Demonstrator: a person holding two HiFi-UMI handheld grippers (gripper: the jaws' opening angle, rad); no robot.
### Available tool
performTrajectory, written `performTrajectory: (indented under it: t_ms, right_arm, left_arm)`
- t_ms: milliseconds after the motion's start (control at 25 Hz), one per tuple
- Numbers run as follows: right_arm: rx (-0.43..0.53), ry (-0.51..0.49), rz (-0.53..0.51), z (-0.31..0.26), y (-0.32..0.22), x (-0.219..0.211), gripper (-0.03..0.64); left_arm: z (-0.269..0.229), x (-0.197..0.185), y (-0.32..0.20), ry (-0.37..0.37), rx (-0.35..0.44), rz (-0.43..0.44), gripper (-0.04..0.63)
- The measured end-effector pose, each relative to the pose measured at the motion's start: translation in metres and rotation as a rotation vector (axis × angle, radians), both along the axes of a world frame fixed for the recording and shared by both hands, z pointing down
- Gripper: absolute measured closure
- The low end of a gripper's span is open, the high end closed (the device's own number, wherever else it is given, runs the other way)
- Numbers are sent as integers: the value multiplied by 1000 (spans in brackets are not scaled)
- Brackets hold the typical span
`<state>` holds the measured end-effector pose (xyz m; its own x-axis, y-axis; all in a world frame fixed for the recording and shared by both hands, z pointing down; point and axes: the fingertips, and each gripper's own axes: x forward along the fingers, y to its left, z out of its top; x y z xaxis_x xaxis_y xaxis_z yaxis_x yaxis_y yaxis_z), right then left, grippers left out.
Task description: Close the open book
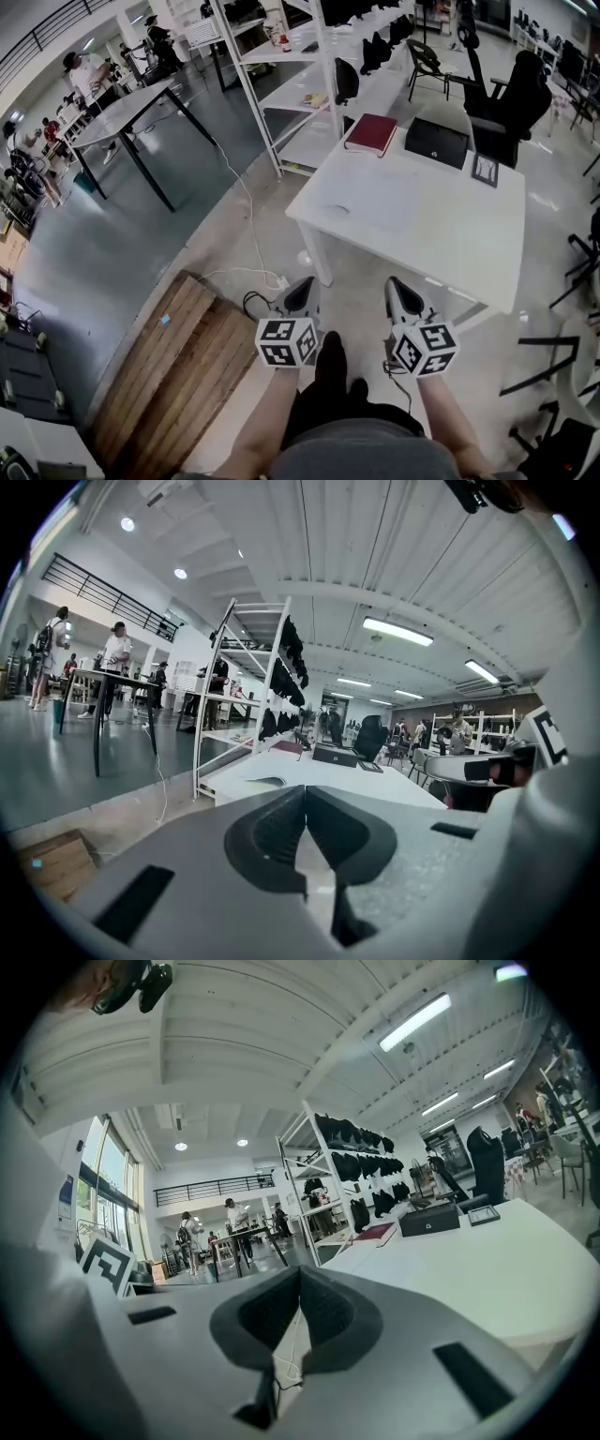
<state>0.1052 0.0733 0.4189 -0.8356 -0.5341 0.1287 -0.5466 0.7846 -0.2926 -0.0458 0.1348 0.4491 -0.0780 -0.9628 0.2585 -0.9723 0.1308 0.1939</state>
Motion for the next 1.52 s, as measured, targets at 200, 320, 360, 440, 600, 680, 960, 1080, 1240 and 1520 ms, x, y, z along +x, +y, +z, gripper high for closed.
performTrajectory:
  t_ms: [200, 320, 360, 440, 600, 680, 960, 1080, 1240, 1520]
  right_arm:
    - [-9, -18, 15, 1, -15, -5, 614]
    - [-30, -23, 22, 5, -29, -13, 614]
    - [-33, -21, 26, 6, -35, -15, 614]
    - [-35, -14, 34, 7, -47, -21, 614]
    - [-31, -2, 47, 7, -72, -36, 614]
    - [-29, 2, 59, 7, -90, -44, 614]
    - [-53, 21, 98, 12, -149, -81, 603]
    - [-61, 33, 119, 14, -169, -95, 601]
    - [-71, 33, 148, 15, -193, -113, 598]
    - [-77, 50, 192, 17, -222, -131, 598]
  left_arm:
    - [-2, -6, -19, 12, 20, 17, 589]
    - [4, -12, -36, 40, 15, 40, 588]
    - [6, -14, -43, 52, 12, 46, 587]
    - [10, -21, -58, 72, 9, 54, 572]
    - [16, -41, -86, 87, -2, 61, 535]
    - [19, -51, -103, 87, -13, 66, 519]
    - [32, -93, -160, 106, -50, 80, 476]
    - [37, -109, -179, 120, -66, 89, 468]
    - [46, -128, -200, 128, -87, 99, 468]
    - [55, -153, -234, 146, -103, 122, 448]
